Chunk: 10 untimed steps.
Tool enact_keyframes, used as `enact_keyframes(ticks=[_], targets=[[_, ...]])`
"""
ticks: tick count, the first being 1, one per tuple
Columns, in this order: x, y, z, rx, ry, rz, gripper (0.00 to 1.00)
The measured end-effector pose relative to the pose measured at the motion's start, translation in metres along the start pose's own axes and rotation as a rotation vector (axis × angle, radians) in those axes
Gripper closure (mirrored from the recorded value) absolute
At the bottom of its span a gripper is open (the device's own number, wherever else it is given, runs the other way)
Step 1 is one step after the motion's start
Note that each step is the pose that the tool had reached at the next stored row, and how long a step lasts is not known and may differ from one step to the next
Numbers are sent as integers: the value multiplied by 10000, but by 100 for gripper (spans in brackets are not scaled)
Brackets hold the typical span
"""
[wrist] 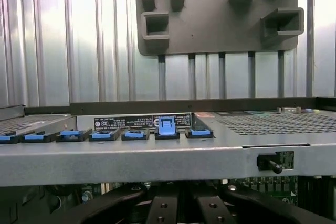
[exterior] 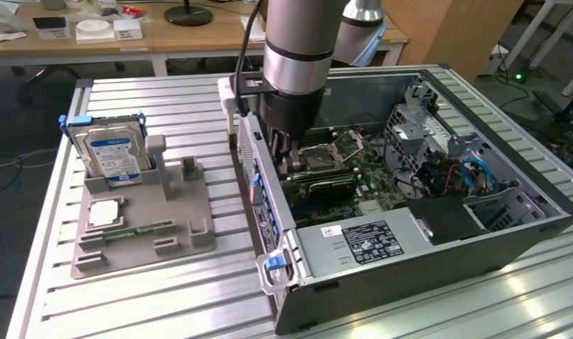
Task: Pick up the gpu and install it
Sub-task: 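Press down on the gpu until it lock into place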
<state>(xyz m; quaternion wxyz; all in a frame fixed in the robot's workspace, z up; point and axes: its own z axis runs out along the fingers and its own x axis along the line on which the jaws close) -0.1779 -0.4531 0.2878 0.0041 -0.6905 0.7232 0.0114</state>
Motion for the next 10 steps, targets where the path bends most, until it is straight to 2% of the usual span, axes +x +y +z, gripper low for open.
enact_keyframes(ticks=[4, 10], targets=[[0, -5, 68, -8, 0, 3, 90], [-2, -78, 130, -12, -1, 3, 90]])
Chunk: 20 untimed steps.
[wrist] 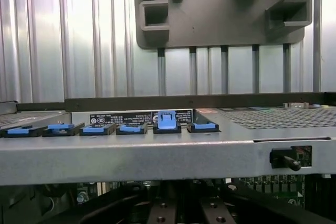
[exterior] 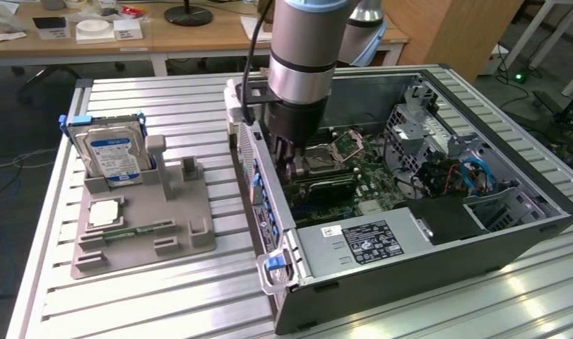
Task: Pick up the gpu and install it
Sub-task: 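Press down on the gpu until it lock into place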
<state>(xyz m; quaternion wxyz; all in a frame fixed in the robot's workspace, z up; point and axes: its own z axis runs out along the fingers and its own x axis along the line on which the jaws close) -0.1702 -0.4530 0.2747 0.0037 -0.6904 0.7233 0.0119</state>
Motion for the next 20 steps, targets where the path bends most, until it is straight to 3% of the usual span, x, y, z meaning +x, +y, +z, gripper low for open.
enact_keyframes(ticks=[7, 12, 20], targets=[[1, -14, 80, -4, -1, 0, 90], [4, -15, 142, -42, 15, -1, 90], [-1, -59, 129, -45, -10, 0, 90]])
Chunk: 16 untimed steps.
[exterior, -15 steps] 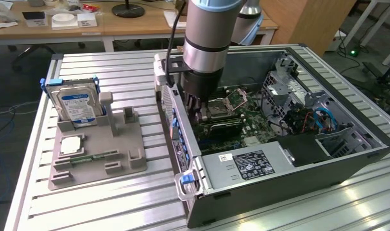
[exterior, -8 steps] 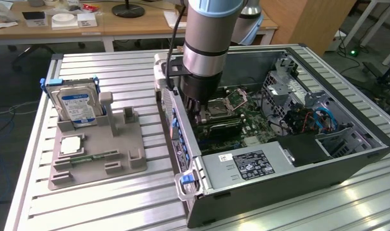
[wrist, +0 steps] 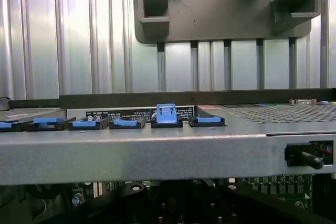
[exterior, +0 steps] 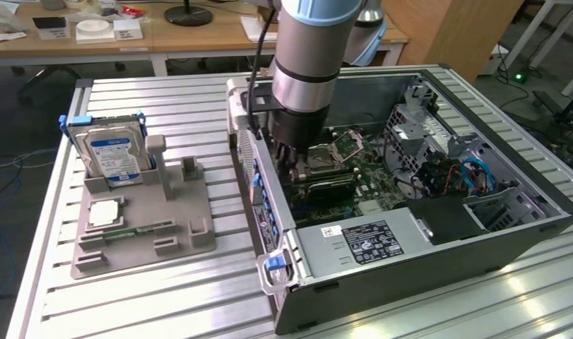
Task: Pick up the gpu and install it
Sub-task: 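Press down on the gpu until it lock into place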
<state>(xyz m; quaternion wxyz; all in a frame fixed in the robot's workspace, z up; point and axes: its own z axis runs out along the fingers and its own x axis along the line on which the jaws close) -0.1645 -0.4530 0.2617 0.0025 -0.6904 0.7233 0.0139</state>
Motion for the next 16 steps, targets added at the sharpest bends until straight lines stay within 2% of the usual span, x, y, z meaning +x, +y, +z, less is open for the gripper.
enact_keyframes(ticks=[6, 11, 16], targets=[[-1, -37, -15, -1, 4, 0, 90], [-3, -36, -90, -6, 9, 2, 90], [-3, -36, -93, -5, 7, 0, 90]])
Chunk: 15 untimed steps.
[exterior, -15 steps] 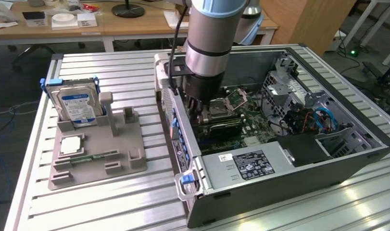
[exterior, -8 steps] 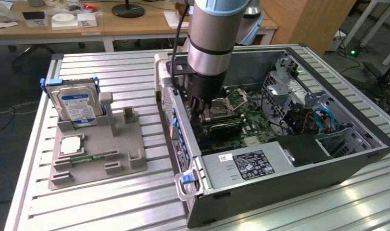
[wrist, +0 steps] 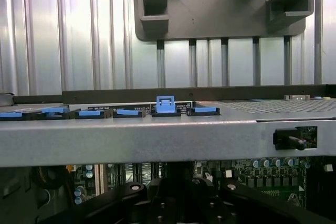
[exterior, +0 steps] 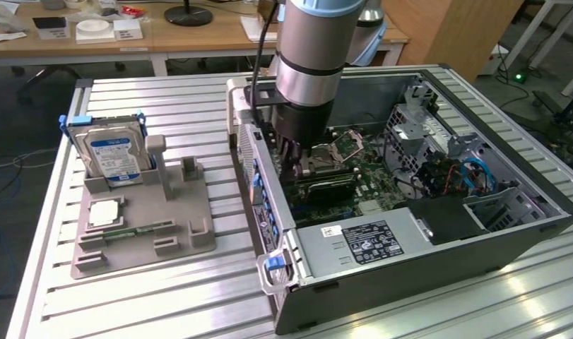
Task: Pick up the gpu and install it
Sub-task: 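Press down on the gpu until it lock into place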
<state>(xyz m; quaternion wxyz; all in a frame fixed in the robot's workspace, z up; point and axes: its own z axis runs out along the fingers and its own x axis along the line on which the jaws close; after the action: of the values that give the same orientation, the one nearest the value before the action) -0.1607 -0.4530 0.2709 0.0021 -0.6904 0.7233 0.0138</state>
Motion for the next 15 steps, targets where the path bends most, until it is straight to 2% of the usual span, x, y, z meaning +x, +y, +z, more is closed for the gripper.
enact_keyframes(ticks=[7, 15], targets=[[-1, -24, -2, -3, 2, -3, 90], [-11, -233, -4, -9, -48, -229, 90]])
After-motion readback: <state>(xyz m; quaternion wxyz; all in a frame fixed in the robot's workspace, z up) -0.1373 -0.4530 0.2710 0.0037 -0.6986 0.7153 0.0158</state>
